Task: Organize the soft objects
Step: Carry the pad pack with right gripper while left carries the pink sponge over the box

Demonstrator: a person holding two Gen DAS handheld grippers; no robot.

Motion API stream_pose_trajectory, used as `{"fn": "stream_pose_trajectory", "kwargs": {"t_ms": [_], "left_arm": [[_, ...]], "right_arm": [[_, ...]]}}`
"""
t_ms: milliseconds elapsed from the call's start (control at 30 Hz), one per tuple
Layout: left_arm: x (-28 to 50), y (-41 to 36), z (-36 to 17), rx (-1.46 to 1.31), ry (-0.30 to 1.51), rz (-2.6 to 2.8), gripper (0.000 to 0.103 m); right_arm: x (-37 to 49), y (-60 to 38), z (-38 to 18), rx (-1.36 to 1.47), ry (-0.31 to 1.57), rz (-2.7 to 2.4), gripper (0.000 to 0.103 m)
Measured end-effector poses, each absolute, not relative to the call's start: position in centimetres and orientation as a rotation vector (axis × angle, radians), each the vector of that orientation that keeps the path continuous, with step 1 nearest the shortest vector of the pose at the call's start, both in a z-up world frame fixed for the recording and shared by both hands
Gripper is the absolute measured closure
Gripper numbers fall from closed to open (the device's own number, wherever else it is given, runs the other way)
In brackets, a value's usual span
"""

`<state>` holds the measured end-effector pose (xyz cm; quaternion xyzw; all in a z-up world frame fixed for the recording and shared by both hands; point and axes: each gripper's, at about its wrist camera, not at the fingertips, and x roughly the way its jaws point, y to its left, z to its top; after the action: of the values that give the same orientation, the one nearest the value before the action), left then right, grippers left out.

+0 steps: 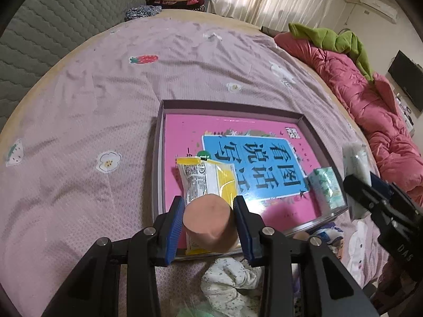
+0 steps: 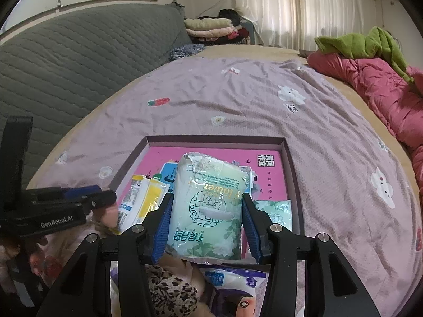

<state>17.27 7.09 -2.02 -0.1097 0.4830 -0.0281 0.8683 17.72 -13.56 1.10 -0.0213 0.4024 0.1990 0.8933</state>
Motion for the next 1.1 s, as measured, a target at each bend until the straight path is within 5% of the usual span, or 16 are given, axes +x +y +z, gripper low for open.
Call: {"fn": "stream_pose_trajectory", "kwargs": {"t_ms": [1100], "left_arm": [[18.1, 6.5, -4.6, -0.303, 1.029, -0.145, 0.064]], "right_arm": [[20.0, -11.6, -4.5, -0.110, 0.969, 0.428, 0.052]]}}
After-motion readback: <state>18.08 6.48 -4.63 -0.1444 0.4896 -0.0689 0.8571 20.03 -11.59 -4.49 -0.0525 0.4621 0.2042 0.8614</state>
